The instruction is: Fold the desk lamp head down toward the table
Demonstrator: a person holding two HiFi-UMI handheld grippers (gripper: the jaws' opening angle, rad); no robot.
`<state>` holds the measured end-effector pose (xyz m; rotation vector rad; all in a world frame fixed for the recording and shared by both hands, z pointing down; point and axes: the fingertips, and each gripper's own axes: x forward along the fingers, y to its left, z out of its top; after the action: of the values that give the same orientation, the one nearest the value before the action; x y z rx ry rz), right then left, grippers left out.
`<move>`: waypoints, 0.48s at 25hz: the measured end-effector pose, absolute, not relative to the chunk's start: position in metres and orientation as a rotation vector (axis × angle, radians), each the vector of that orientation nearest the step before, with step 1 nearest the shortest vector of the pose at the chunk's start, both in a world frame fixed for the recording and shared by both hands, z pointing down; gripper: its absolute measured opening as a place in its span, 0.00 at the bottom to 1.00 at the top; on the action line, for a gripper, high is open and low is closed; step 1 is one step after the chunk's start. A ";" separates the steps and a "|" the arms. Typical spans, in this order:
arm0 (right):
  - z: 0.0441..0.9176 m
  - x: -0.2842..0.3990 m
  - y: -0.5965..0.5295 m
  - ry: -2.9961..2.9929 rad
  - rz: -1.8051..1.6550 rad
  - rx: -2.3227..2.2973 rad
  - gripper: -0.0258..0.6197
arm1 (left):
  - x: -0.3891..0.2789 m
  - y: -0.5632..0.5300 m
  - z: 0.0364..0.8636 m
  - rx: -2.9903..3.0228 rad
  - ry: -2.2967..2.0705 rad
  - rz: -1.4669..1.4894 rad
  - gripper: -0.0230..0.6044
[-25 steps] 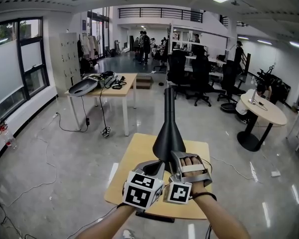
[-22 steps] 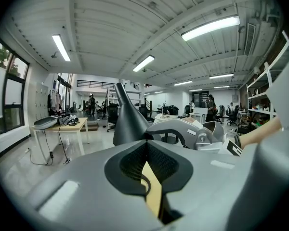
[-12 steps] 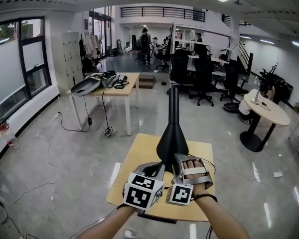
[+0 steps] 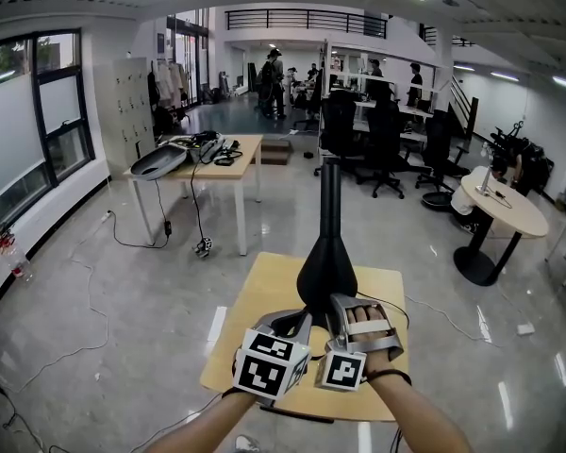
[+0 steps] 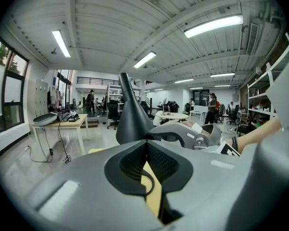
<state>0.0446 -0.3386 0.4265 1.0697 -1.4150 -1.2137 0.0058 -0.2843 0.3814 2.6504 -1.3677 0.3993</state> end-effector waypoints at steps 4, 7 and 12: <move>0.431 0.046 -0.336 -1.419 -1.202 1.063 0.30 | 0.008 -0.282 0.383 2.648 -1.361 0.398 0.07; 0.433 0.049 -0.335 -1.421 -1.193 1.062 0.30 | 0.009 -0.281 0.385 2.644 -1.355 0.398 0.07; 0.434 0.058 -0.333 -1.405 -1.194 1.055 0.30 | 0.014 -0.281 0.387 2.642 -1.346 0.388 0.07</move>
<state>0.0582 -0.3333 0.4342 1.0553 -1.4055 -1.1945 0.0139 -0.2808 0.3869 2.6419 -1.3461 0.3882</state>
